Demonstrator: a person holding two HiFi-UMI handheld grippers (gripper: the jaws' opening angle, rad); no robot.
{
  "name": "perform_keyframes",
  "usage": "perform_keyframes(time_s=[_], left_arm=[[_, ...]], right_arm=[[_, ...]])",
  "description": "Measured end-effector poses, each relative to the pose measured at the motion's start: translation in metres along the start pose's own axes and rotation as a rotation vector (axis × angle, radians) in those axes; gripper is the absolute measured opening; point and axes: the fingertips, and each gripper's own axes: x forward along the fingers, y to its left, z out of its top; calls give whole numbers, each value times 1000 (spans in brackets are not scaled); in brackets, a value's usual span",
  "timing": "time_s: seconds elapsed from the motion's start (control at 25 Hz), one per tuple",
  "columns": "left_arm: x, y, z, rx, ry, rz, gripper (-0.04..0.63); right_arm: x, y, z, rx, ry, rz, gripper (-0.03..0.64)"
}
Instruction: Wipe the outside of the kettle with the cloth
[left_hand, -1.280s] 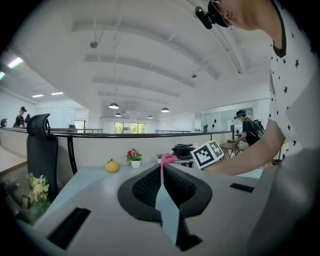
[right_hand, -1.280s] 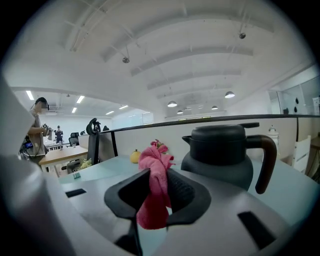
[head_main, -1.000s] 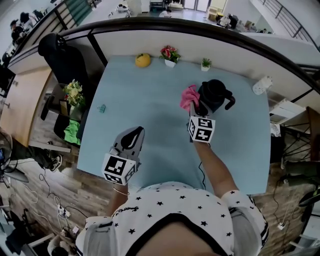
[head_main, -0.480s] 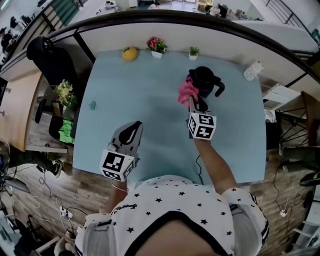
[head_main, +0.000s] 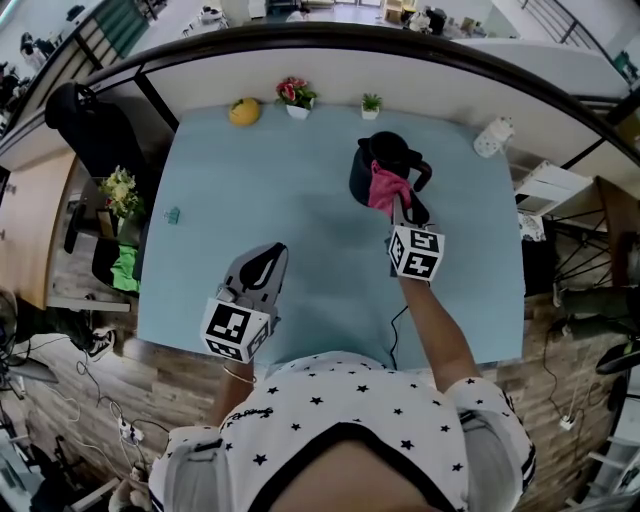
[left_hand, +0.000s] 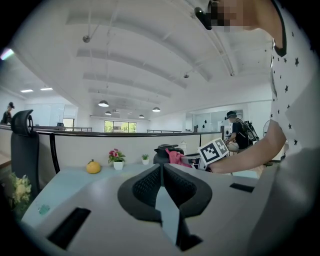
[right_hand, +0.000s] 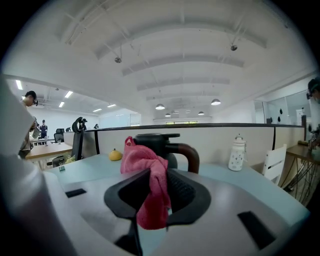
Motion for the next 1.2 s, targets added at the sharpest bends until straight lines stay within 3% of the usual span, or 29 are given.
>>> perform_keyframes(time_s=[0.4,0.76,1.2], left_arm=[[-1,6,4,4,3,39,38],[-3,9,2,5,2,38,38],[-5,13,-2,-3,3,20,38]], right_arm=[[11,-44,3,10,7,-69,97],[10,-42,2,6,7,-71,97],[-12,53,0,-29,-13,129,97]])
